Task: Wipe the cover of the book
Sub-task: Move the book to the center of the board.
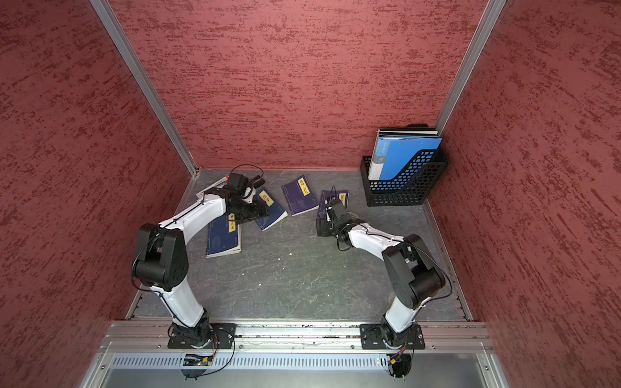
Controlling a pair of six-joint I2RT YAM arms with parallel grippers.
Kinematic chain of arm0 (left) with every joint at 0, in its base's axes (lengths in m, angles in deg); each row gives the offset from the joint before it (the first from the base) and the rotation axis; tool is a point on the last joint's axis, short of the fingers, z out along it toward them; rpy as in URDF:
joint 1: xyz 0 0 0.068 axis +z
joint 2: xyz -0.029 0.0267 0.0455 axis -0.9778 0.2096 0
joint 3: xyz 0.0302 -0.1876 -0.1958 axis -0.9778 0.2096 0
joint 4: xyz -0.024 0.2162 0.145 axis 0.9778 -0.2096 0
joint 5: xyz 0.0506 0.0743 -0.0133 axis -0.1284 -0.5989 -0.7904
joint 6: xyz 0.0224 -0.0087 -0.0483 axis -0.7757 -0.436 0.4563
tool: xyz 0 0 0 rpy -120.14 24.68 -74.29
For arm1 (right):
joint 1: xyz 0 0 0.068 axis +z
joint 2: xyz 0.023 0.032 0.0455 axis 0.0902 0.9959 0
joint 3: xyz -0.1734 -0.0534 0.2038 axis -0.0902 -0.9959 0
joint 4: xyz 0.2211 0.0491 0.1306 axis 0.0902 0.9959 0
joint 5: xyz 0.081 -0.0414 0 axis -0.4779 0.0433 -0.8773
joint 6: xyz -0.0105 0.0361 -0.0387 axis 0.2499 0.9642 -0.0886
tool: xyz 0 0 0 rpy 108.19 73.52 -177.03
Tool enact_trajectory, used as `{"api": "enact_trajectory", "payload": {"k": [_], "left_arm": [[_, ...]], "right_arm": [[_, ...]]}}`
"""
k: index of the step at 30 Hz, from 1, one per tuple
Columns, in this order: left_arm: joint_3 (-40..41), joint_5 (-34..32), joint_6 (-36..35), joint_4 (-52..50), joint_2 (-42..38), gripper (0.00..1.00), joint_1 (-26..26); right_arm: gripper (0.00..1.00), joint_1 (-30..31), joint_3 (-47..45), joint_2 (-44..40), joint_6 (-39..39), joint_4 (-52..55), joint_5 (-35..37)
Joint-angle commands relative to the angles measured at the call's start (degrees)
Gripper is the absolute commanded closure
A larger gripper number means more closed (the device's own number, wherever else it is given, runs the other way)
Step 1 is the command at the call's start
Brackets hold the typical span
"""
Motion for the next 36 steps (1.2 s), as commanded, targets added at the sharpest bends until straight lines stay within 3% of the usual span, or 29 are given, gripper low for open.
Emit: {"api": "enact_trajectory", "payload": {"k": [1, 8, 16, 28, 36], "left_arm": [[-0.46, 2.14, 0.49, 3.95, 2.66, 0.11, -2.81], [-6.83, 3.03, 2.93, 8.76, 10.38, 0.13, -10.10], [-15.56, 9.54, 7.52, 13.36, 21.26, 0.21, -13.35], [-22.92, 12.35, 8.82, 15.71, 29.11, 0.30, -15.58], [-27.55, 14.33, 10.16, 14.43, 33.27, 0.42, -16.06]], "right_arm": [[0.21, -3.84, 5.64, 0.81, -4.41, 2.30, 2.84], [0.26, -10.51, 23.86, 14.84, -5.37, 6.42, 1.86], [0.30, -14.44, 36.72, 27.58, -7.99, 10.43, -0.09], [0.29, -17.02, 43.14, 35.21, -10.27, 11.46, -5.54], [0.41, -17.05, 44.73, 38.65, -11.54, 15.01, -8.00]]}}
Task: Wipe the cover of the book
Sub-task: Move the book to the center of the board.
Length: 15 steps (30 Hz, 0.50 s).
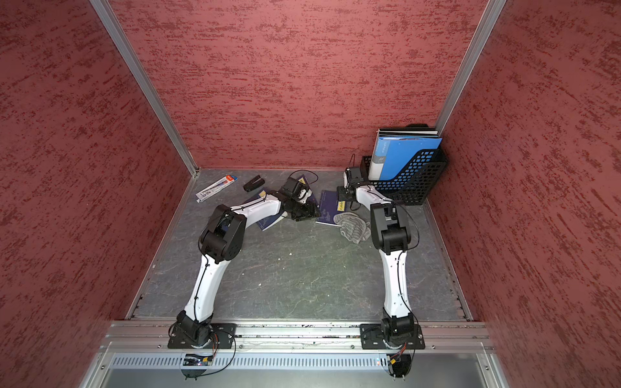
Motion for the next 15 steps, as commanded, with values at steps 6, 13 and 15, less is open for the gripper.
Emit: {"api": "enact_trajectory", "payload": {"k": [6, 13, 15], "left_arm": [[-2.86, 2.73, 1.47, -0.56, 3.42, 0.59, -0.85], [-2.68, 3.34, 2.11, -0.05, 4.33, 0.73, -1.24], [-1.95, 3.63, 2.43, 0.42, 4.22, 0.73, -1.41]], "right_arm": [[0.50, -0.25, -5.54, -1.14, -0.61, 1.49, -4.42], [0.54, -0.29, -13.96, -5.28, 1.05, -1.17, -6.81], [0.55, -0.32, -16.79, -6.68, 1.64, -2.24, -7.20]]}}
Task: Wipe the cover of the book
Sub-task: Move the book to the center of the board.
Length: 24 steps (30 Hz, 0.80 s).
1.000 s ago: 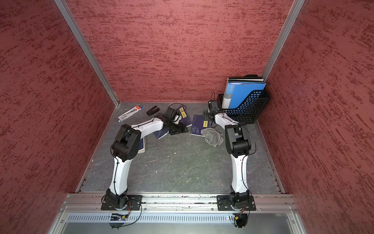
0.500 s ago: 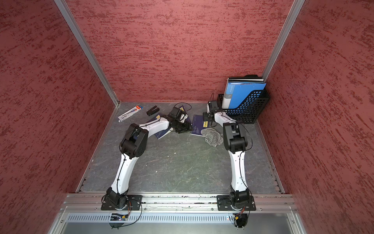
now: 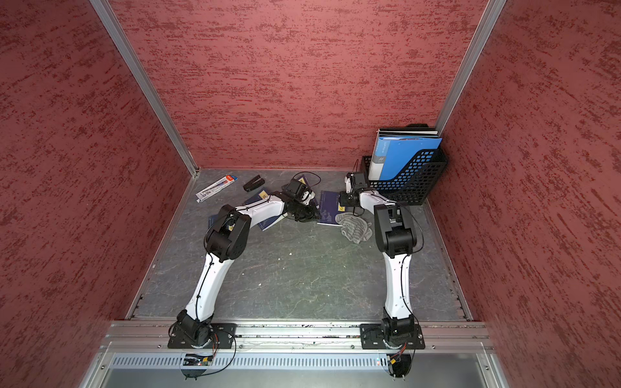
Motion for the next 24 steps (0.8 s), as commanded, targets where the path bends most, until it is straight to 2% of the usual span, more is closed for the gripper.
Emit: {"api": "enact_trajectory", "payload": {"k": [1, 5, 9, 14, 20, 24], "left_arm": [[0.65, 1.07, 0.53, 0.67, 1.38, 0.73, -0.67], [4.61, 1.58, 1.56, 3.25, 0.19, 0.77, -1.13], [9.73, 2.40, 2.77, 6.56, -1.96, 0.87, -1.66], [13.18, 4.13, 4.49, 10.73, -3.74, 0.89, -1.82], [14.22, 4.98, 4.96, 10.97, -5.59, 0.90, -3.03], [21.17, 4.48, 5.55, 13.08, -10.08, 0.91, -4.50]], "right_arm": [[0.56, 0.29, -5.94, -1.17, 1.46, 3.52, -2.08], [0.57, 0.55, -13.44, -5.09, 2.80, 0.44, -3.46], [0.58, 1.30, -20.41, -9.74, 4.28, -1.55, -3.19], [0.60, 2.80, -27.34, -15.58, 6.34, -3.59, -4.12], [0.61, 5.46, -32.85, -21.11, 8.73, -4.76, -4.48], [0.61, 7.70, -36.93, -24.94, 10.59, -5.74, -4.60]]}}
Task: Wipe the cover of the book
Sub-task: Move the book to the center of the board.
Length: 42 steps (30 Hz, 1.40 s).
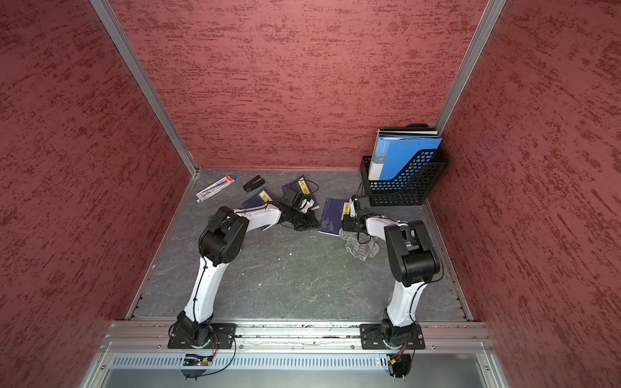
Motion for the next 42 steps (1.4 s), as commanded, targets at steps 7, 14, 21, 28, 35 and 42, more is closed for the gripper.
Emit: {"api": "enact_trajectory", "payload": {"k": [7, 14, 21, 28, 35, 42], "left_arm": [[26.72, -1.84, 7.07, 13.28, -15.11, 0.91, -5.66], [39.28, -8.26, 7.69, 11.18, -29.55, 0.91, -9.00], [43.54, -14.54, 7.23, 4.99, -39.19, 0.92, -9.95], [42.40, -16.95, 5.75, 0.02, -41.91, 0.66, -9.97], [40.95, -17.11, 1.98, -3.56, -43.53, 0.52, -8.46], [39.07, -14.83, -2.04, -5.84, -44.38, 0.37, -5.33]], "right_arm": [[0.61, 9.92, -10.43, -9.36, 6.98, 2.30, -3.50], [0.61, 19.15, -15.15, -17.66, 11.00, 4.59, -3.26], [0.56, 21.19, -16.61, -24.73, 12.81, 6.82, -0.95], [0.34, 21.19, -12.05, -31.60, 13.10, 17.66, 10.35], [0.21, 17.66, -13.29, -35.48, 17.40, 25.66, 22.99], [0.15, 14.12, -18.60, -33.59, 18.14, 22.60, 21.53]]}}
